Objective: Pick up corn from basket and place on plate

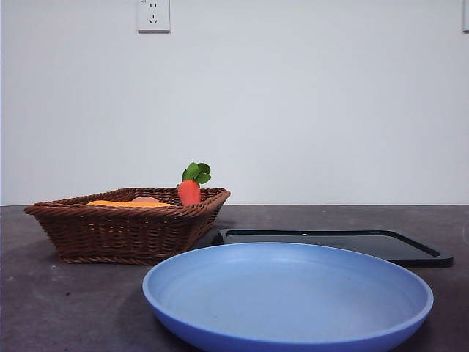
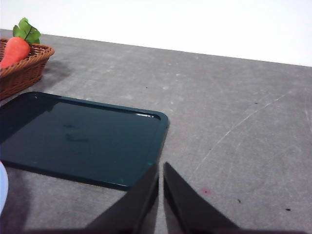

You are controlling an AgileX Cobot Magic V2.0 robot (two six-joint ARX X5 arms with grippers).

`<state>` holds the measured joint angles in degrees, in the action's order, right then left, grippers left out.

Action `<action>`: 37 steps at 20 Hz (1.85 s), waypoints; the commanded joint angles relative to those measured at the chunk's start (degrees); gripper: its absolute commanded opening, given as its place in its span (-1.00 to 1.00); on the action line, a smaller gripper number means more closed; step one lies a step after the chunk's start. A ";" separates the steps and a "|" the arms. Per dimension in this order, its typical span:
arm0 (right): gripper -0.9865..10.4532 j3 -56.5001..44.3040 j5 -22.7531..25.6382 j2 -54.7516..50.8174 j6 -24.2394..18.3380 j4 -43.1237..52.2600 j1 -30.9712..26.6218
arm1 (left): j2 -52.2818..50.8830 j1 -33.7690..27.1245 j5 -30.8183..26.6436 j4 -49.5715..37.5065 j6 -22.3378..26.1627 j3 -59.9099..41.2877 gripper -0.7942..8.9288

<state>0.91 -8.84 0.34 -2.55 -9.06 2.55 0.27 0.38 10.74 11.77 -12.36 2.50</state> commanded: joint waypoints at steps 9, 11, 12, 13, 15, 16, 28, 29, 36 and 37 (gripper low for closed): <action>-0.82 -0.13 -1.62 -0.13 18.29 -0.02 -0.04 | -0.11 -0.09 0.26 1.55 -11.63 -0.35 -0.83; -0.83 -0.13 -1.97 -0.13 20.50 -0.11 -0.04 | -0.11 -0.09 1.51 1.46 -13.64 -0.28 -0.83; -0.82 -0.09 -2.64 -0.13 21.68 -0.02 -0.04 | -0.11 -0.11 2.25 1.51 -14.49 -0.20 -0.83; -0.83 0.02 -3.74 -0.13 22.86 0.02 -0.04 | -0.11 -0.09 3.63 1.51 -15.28 -0.13 -0.83; -0.83 0.76 -5.55 -0.11 25.51 -0.35 -0.04 | -0.09 -0.11 6.49 1.64 -16.79 0.17 -0.83; -0.83 1.29 -6.27 -0.11 26.77 -0.42 -0.04 | -0.09 -0.09 7.78 2.03 -17.49 0.61 -0.83; -0.83 15.61 -8.61 3.13 28.17 -12.87 0.00 | 3.76 -0.09 16.79 10.93 -17.77 12.90 -0.83; -0.83 17.22 -9.53 4.24 27.12 -14.95 0.00 | 4.59 -0.09 17.33 12.17 -16.74 14.34 -0.83; -0.83 26.23 -19.93 13.29 26.18 -22.51 0.48 | 11.19 0.00 22.36 24.35 -7.32 24.41 -0.83; -0.83 27.76 -21.14 14.73 26.01 -23.08 0.74 | 12.26 0.00 23.56 25.31 -6.64 25.64 -0.83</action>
<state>27.03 -29.10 14.26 23.84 -32.64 3.03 11.81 0.40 33.47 36.86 -22.55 26.94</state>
